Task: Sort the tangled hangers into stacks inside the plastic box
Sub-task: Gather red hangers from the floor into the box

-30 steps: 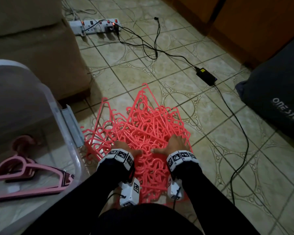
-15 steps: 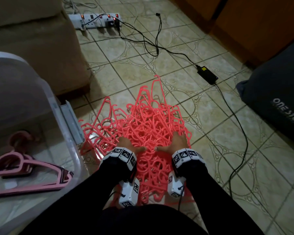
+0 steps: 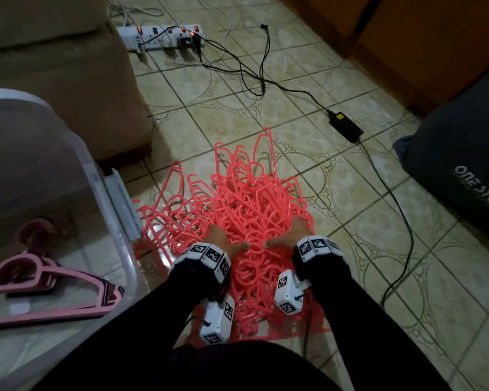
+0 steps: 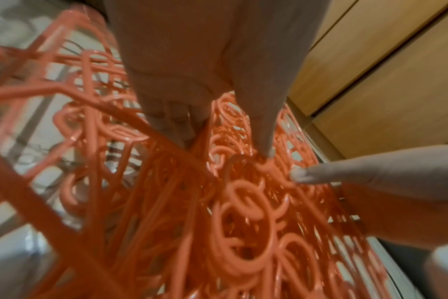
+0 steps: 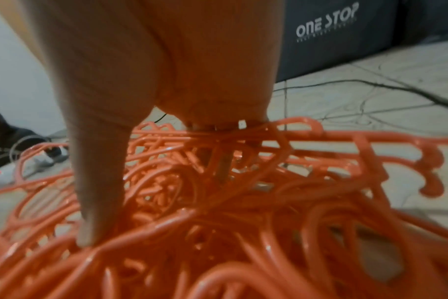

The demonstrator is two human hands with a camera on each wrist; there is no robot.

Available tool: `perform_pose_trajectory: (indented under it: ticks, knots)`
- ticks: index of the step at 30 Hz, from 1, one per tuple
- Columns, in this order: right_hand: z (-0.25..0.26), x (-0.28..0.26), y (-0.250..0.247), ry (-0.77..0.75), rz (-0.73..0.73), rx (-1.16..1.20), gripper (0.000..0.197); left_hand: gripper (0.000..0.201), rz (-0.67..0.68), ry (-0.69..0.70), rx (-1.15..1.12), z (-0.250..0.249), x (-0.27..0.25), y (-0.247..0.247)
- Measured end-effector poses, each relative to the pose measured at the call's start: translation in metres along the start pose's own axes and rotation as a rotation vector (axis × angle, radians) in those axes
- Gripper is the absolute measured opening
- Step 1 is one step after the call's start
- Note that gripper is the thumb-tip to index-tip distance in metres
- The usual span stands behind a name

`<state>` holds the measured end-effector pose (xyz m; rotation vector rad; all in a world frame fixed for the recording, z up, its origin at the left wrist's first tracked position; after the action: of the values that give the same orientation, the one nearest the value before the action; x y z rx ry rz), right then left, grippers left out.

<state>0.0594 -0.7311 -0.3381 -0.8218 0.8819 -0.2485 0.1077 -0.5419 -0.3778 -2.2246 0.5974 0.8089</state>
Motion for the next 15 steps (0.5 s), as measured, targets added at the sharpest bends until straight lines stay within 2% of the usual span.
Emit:
perform_pose_trajectory:
  ticks: [4,9,13,15]
  knots:
    - [0.0,-0.008,0.009,0.038,0.033,-0.186,0.114,0.083,0.008,-0.077,-0.007,0.004,-0.001,0.002]
    - [-0.001,-0.01,0.015,-0.016,0.04,-0.037,0.109,0.07,0.061,-0.034,-0.002,0.007,0.002,0.001]
    - [0.003,-0.012,0.013,0.034,0.047,0.026,0.113,0.067,0.052,-0.01,-0.02,0.007,0.003,0.003]
    - [0.004,-0.012,0.013,0.042,0.039,0.026,0.108,0.065,0.055,-0.018,-0.062,0.008,0.003,0.005]
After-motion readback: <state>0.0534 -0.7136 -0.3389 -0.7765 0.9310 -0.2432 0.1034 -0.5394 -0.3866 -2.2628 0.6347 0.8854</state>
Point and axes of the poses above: each hand's wrist, its own x-axis towards the middle knuckle, its own y-axis out of the palm, z = x × y, the point moved 3 cm from there along x, towards the middle knuckle, and after that the axes turned 4 degrees about -y, right-handed, at the moved point
